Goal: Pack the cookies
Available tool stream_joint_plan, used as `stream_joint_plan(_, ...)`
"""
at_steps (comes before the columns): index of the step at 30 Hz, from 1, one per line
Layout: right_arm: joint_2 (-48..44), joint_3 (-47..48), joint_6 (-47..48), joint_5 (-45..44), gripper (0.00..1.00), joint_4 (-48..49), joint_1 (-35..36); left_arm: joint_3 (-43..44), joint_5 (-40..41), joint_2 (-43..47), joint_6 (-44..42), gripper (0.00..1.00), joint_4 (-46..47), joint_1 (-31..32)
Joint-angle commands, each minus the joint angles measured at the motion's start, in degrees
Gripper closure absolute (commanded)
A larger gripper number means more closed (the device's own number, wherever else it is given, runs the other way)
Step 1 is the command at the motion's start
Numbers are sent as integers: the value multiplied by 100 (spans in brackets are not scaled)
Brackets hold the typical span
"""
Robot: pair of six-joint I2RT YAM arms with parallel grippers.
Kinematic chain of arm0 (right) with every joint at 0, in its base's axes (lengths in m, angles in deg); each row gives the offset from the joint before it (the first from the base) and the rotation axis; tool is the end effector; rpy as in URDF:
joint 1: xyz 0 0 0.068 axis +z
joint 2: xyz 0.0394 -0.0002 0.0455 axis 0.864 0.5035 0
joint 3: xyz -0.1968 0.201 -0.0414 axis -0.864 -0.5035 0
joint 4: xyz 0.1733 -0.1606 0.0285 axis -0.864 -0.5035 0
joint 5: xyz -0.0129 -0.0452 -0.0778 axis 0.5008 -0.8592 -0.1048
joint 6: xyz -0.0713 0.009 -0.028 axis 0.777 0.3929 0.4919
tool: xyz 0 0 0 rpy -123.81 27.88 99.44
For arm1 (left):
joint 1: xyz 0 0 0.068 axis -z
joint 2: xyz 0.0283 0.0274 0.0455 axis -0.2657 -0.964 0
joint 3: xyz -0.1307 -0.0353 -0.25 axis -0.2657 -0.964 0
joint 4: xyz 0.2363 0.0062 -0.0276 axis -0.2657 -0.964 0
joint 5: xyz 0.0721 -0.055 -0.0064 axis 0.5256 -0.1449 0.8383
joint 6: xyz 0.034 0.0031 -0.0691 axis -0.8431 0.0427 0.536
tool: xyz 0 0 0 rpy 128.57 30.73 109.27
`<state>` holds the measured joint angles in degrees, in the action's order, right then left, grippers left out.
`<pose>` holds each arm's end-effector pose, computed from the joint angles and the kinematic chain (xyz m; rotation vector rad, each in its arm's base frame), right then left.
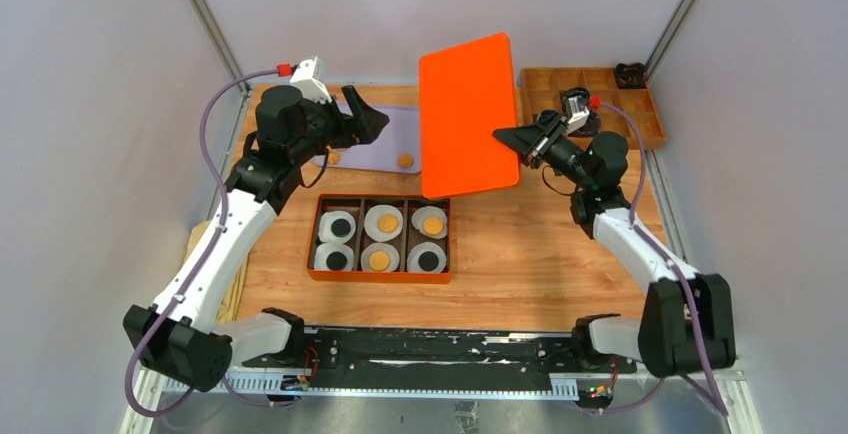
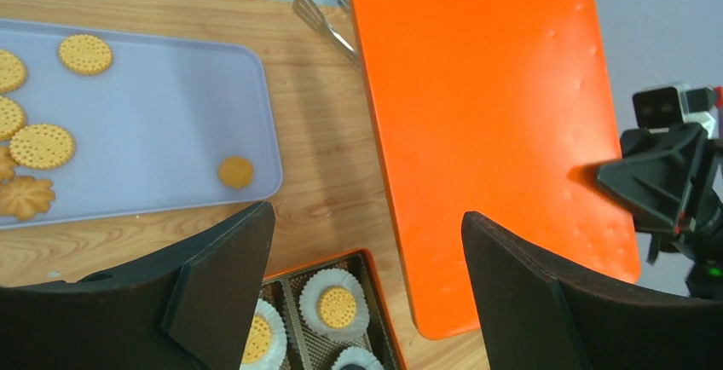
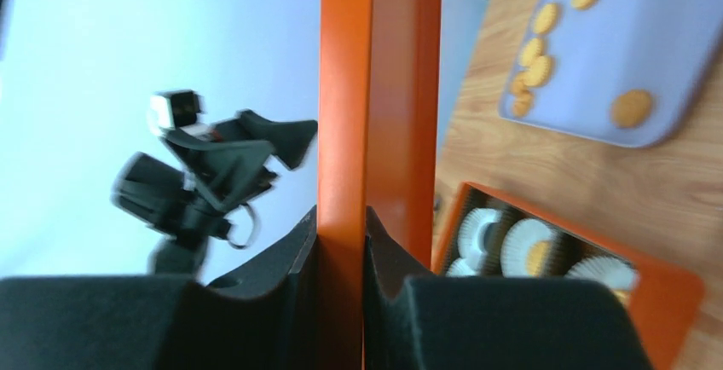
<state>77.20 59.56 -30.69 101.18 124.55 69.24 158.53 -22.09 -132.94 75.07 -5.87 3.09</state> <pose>0.2540 0.0859 0.3524 0.1735 1.6366 1.5915 0.2489 -0.0970 0.4101 -0.0237 1.8664 -0.7660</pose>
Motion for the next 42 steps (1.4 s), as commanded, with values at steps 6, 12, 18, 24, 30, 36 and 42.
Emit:
stream_joint_plan(6,1187,117,-4069,995,100,5149,-127,-929,-22,186,-157,14,1227,4)
stream_joint_plan(12,878,241,-3980,1357,100,4524,-50,-1087,-303,-208,-19,15,2244,4)
stream_joint_plan(18,838,-4,-3915,1177,100,4580,-16,-943,-683,-380,167,16,2387,4)
stream_joint_plan(24,903,-69,-3249,1014,100,4015,-60,-1452,-518,466,-9,17,2284,4)
stream_joint_plan(30,1259,138,-3014,913,100,3980,-60,-1633,-581,882,-32,16,2193,4)
stream_joint_plan(36,1650,311,-3274,960,100,4398,28,-1485,-756,518,-26,16,2270,4)
stream_joint_plan(42,1906,556,-3648,1092,100,4726,181,-1412,-778,104,-27,16,2397,4)
